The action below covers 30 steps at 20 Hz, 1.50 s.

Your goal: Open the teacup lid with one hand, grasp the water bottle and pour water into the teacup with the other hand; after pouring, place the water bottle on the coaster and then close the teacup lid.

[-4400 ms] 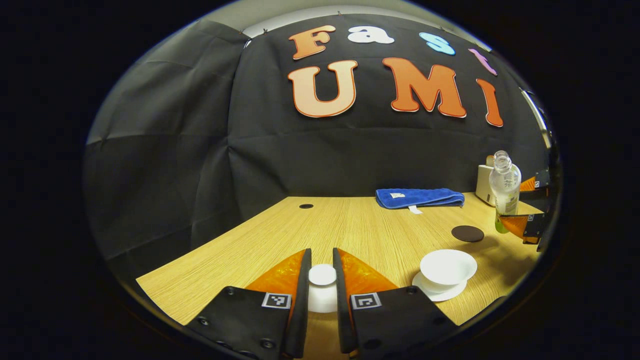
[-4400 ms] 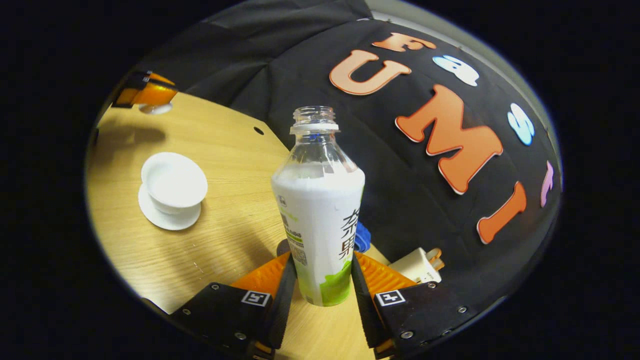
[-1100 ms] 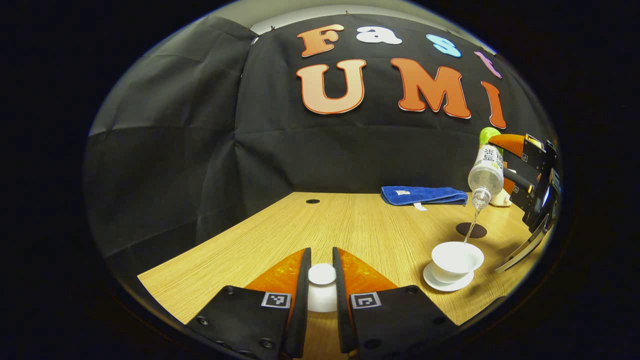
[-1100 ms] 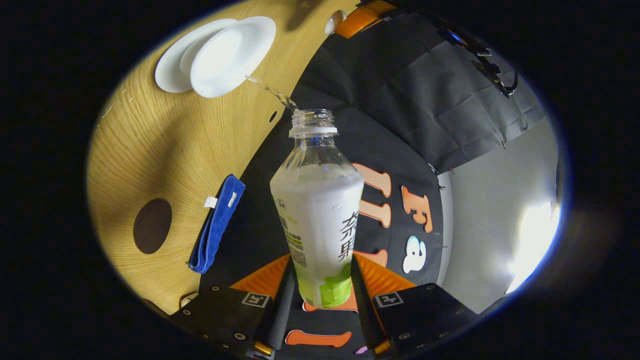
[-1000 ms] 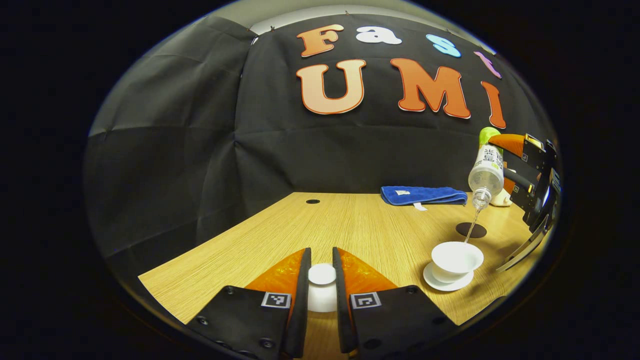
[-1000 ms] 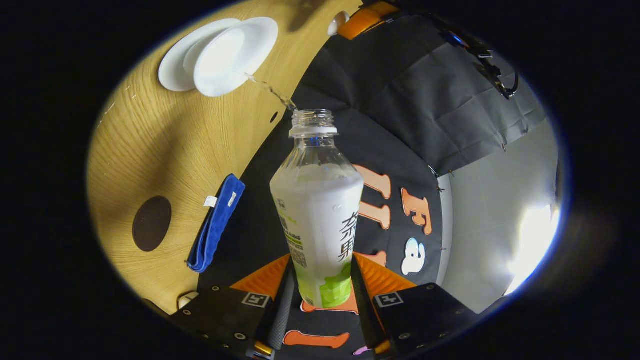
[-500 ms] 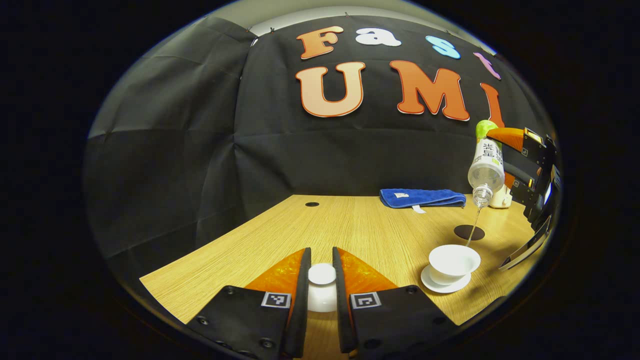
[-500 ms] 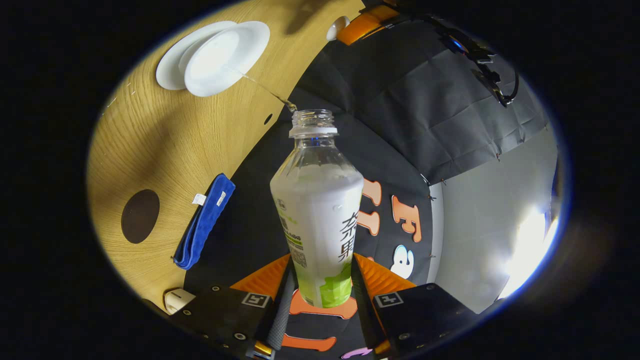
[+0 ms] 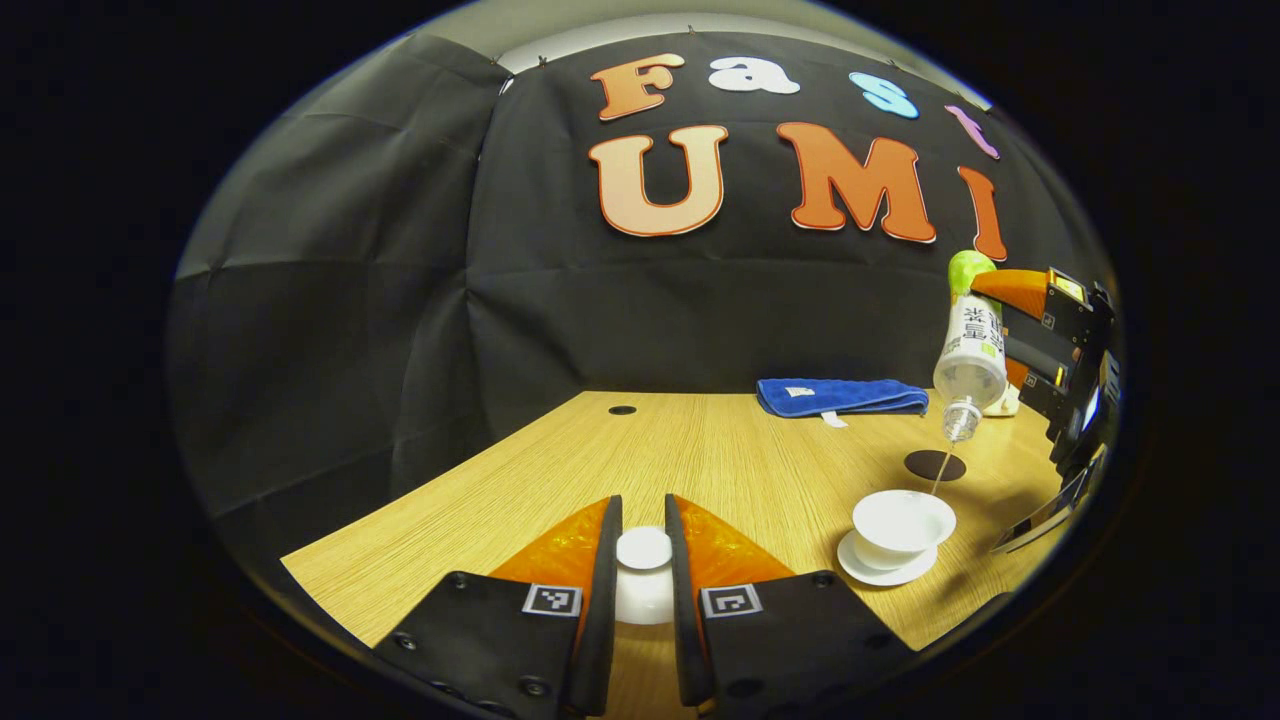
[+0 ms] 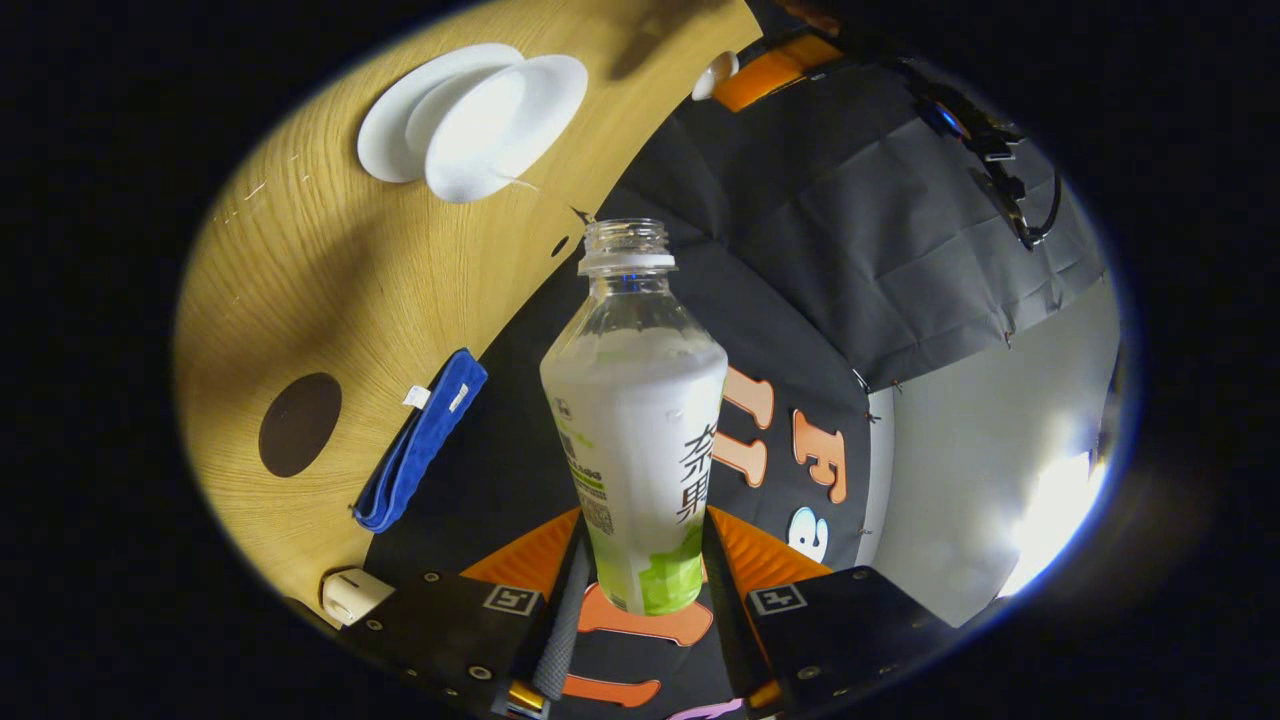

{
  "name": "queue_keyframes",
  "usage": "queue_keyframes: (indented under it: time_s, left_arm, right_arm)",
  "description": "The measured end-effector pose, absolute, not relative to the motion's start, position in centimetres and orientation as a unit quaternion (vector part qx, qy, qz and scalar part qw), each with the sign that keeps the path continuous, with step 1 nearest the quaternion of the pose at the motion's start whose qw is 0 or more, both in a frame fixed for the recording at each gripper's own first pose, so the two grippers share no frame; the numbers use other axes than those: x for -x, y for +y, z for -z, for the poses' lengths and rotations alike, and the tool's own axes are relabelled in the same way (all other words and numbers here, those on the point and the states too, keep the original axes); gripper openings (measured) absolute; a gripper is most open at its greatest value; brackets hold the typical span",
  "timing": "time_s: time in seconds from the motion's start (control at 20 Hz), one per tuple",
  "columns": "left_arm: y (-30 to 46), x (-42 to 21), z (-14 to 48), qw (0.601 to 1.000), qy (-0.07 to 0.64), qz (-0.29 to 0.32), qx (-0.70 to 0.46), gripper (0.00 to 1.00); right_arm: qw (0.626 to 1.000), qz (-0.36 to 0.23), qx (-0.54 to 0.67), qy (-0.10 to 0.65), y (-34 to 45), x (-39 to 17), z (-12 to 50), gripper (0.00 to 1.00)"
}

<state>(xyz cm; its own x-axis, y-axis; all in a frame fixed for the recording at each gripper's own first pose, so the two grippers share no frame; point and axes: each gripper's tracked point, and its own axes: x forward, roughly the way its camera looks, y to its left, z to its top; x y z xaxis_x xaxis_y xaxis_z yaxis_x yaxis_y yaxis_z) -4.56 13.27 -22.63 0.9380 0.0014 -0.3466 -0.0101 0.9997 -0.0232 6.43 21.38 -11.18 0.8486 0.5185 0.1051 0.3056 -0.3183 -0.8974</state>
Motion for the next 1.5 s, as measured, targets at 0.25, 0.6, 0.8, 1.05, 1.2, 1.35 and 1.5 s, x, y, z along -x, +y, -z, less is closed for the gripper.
queue_keyframes:
  time_s: [0.25,0.6,0.8,1.05,1.2,1.35,1.5]
  left_arm:
    - [13.2,4.8,22.4,0.984,0.175,0.003,0.012,0.29]
    - [13.2,4.8,22.2,0.985,0.175,-0.001,0.011,0.29]
    - [13.2,4.9,22.1,0.985,0.173,-0.001,0.013,0.29]
    - [12.9,5.0,21.7,0.985,0.172,0.008,0.018,0.29]
    - [12.2,4.6,22.0,0.985,0.174,0.007,0.011,0.29]
    - [11.6,4.3,21.6,0.985,0.169,0.01,0.011,0.3]
    - [11.0,4.2,21.0,0.986,0.166,0.013,0.011,0.29]
  right_arm:
    - [0.509,-0.098,0.808,-0.28,22.1,-5.9,11.0,0.61]
    - [0.5,-0.11,0.808,-0.292,23.0,-5.1,11.4,0.61]
    - [0.507,-0.123,0.805,-0.284,23.1,-5.1,11.8,0.58]
    - [0.559,-0.151,0.779,-0.238,22.8,-5.4,14.5,0.61]
    - [0.585,-0.162,0.763,-0.222,22.5,-5.1,15.3,0.62]
    - [0.627,-0.174,0.735,-0.19,21.8,-5.5,16.3,0.61]
    - [0.684,-0.189,0.686,-0.16,21.5,-5.8,16.8,0.62]
